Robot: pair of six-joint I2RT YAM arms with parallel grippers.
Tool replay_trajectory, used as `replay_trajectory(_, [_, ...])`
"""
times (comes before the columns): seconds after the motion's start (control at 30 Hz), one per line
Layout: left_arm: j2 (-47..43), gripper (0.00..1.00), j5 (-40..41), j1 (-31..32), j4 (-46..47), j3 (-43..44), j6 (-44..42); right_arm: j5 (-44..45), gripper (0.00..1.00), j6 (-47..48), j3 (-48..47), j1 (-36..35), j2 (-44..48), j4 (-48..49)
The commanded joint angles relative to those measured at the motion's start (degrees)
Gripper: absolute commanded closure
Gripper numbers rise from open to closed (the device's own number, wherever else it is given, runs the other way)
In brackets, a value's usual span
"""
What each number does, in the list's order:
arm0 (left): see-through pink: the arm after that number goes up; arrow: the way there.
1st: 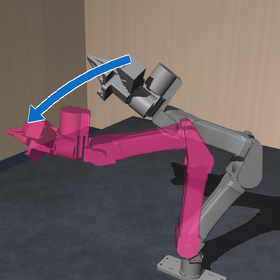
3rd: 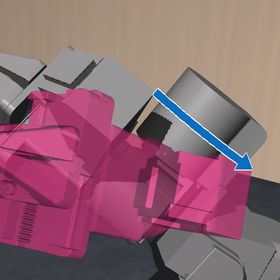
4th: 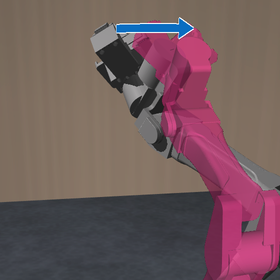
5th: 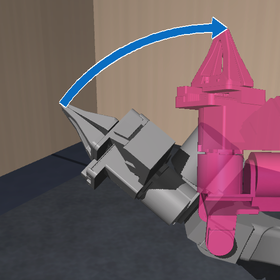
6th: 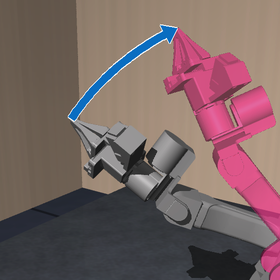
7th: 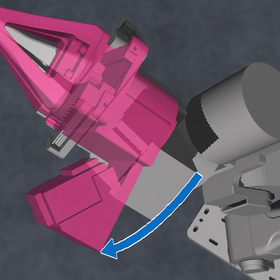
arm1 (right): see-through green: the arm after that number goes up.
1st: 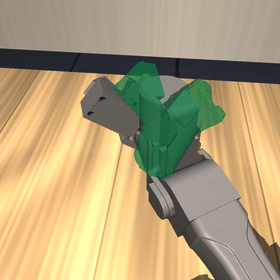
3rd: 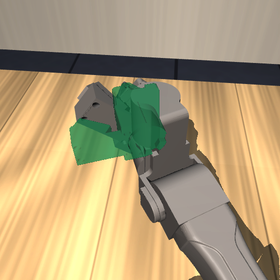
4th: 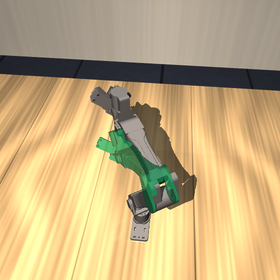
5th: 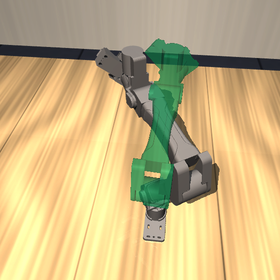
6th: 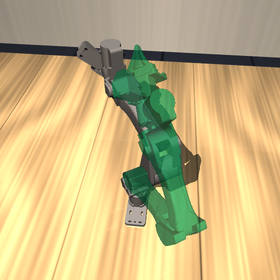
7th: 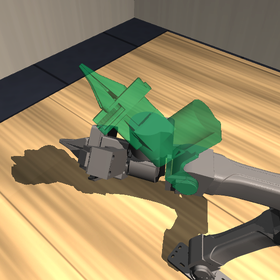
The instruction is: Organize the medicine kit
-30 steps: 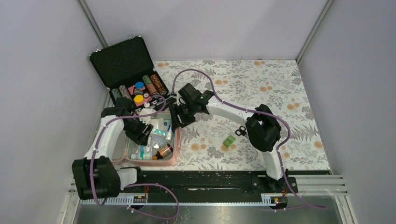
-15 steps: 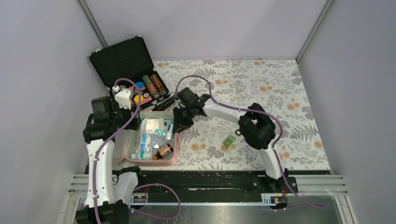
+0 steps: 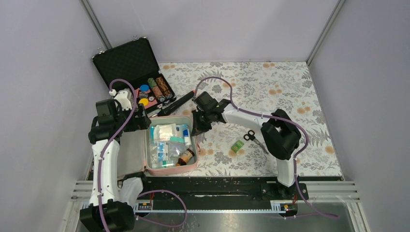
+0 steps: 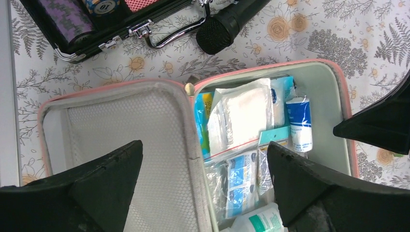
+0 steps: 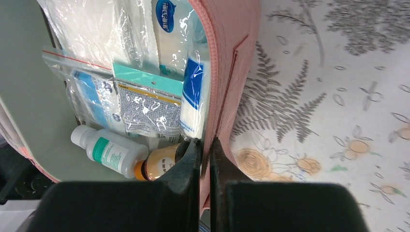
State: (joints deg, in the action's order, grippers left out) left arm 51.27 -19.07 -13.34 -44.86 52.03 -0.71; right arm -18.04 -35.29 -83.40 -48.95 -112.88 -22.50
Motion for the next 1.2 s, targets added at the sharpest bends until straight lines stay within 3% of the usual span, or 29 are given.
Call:
replay_trajectory(0.0, [0.06, 0.01, -2.25, -0.28, 2.91, 0.76, 1.42, 2.63, 1.00, 5.22, 3.26, 2.75, 5.31, -0.44])
replay_trajectory(0.23, [-0.07, 0.02, -1.39, -0.28, 3.56, 0.05, 2.12, 4.09, 1.00, 5.06, 8.52, 10.59, 8.95, -0.02])
replay_trajectory(0.47, [1.37, 0.02, -2.94, -0.27, 4.78, -0.65, 2.46, 2.32, 1.00, 11.17, 10.97, 18.94, 11.14, -0.14])
replay_trajectory(0.9, [3.38, 0.02, -6.91, -0.23, 5.20, -0.81, 2.64, 5.39, 1.00, 31.63, 2.49, 30.24, 4.53, -8.56])
replay_trajectory(0.97, [3.55, 0.02, -7.47, -0.27, 5.30, -0.97, 2.62, 5.45, 0.96, 34.55, 0.27, 31.22, 3.57, -9.65])
replay_trajectory(1.17, [4.36, 0.03, -8.53, -0.28, 5.57, -1.01, 2.79, 6.06, 0.93, 36.34, -4.44, 33.61, 1.65, -11.19])
